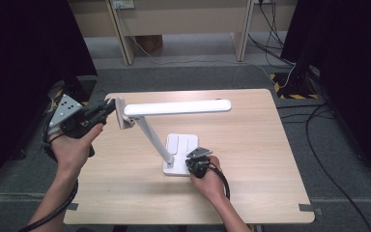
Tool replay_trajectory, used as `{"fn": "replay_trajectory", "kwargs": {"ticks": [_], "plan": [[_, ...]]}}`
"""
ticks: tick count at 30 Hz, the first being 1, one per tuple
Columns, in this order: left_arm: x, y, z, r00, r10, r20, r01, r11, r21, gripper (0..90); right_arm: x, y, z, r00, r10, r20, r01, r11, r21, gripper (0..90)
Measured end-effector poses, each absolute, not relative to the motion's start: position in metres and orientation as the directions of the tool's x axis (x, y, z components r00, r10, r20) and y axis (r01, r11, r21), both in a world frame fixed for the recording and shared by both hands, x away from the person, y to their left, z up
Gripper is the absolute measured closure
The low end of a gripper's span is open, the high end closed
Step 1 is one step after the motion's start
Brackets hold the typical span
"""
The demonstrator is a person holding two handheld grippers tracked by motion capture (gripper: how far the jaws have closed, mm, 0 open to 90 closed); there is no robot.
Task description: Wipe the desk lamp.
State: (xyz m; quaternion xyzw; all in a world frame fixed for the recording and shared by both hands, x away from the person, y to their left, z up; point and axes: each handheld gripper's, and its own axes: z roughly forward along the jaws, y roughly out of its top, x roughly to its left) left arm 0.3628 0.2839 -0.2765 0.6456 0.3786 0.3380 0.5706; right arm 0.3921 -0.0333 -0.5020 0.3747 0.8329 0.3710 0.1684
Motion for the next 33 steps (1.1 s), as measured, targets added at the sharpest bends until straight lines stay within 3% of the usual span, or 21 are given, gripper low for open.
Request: {"fn": "replay_trajectory", "kwargs": {"ticks": [19, 33], "plan": [[0.349, 0.267, -0.261, 0.52, 0.851, 0.074, 0.029, -0.105, 0.994, 82.3, 0.392, -0.033, -0.502, -0.661, 0.75, -0.005, 0.497, 0.444, 0.746, 90.0], [0.356, 0.248, -0.267, 0.543, 0.835, 0.084, 0.029, -0.119, 0.992, 82.2, 0.392, -0.032, -0.503, -0.662, 0.749, -0.006, 0.495, 0.444, 0.747, 90.0]]}}
